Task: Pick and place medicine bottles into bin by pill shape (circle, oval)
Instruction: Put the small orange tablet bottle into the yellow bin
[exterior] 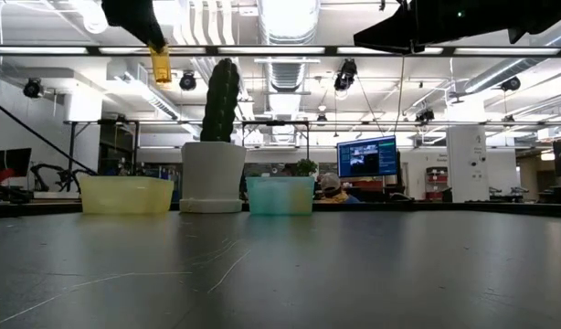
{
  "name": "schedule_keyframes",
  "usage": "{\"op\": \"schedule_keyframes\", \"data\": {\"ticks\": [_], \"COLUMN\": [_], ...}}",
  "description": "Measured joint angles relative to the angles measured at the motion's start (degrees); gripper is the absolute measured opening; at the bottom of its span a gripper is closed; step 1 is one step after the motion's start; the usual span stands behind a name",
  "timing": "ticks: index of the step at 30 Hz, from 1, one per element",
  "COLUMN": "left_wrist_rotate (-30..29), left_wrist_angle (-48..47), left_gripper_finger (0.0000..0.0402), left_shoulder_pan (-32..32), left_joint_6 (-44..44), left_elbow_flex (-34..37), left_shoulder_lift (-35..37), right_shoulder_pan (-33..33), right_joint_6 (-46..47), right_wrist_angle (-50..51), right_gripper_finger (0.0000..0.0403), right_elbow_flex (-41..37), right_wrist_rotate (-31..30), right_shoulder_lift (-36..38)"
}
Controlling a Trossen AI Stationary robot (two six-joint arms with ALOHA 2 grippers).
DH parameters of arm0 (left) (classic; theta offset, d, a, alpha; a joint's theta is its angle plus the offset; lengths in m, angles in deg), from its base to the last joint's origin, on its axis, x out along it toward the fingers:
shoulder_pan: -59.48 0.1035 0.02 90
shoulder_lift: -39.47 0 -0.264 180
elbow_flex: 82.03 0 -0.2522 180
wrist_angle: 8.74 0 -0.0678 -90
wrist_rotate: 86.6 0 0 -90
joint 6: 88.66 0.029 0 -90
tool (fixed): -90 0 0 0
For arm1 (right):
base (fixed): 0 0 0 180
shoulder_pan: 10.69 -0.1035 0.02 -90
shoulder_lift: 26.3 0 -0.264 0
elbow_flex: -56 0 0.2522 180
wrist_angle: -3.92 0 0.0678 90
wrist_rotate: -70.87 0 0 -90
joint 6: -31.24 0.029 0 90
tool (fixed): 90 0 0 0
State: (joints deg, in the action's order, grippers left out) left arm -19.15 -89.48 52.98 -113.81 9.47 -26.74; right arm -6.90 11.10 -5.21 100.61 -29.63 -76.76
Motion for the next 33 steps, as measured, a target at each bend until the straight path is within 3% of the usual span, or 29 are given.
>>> {"op": "schedule_keyframes", "data": {"ticks": [5, 10, 16, 22, 26, 33], "left_wrist_rotate": [0.2, 1.25, 1.13, 1.86, 6.6, 7.41], "left_wrist_angle": [0.36, 6.11, 8.7, 7.35, 7.06, 0.5], "left_gripper_finger": [0.0093, 0.0093, 0.0093, 0.0093, 0.0093, 0.0093], "left_shoulder_pan": [9.4, 15.63, 24.27, 30.84, 36.12, 45.79], "left_joint_6": [0.43, 6.84, -3.05, -5.8, -5.73, -1.19], "left_elbow_flex": [-0.17, -0.11, -1.65, -2.05, -2.29, -2.32], "left_shoulder_lift": [6.14, 11.24, 14.03, 13.7, 12.21, 7.57], "right_shoulder_pan": [0.0, 0.0, 0.0, 0.0, 0.0, 0.0], "right_joint_6": [0.0, 0.04, 0.17, 0.2, 0.24, 0.61], "right_wrist_angle": [0.0, 0.0, 0.02, 0.02, 0.03, 0.05], "right_gripper_finger": [0.0219, 0.0219, 0.0219, 0.0219, 0.0219, 0.0219], "right_elbow_flex": [0.0, 0.0, 0.0, 0.0, 0.0, -0.01], "right_wrist_rotate": [0.0, 0.0, -0.02, -0.02, -0.02, -0.02], "right_shoulder_lift": [0.0, 0.0, 0.0, 0.0, 0.0, 0.0]}}
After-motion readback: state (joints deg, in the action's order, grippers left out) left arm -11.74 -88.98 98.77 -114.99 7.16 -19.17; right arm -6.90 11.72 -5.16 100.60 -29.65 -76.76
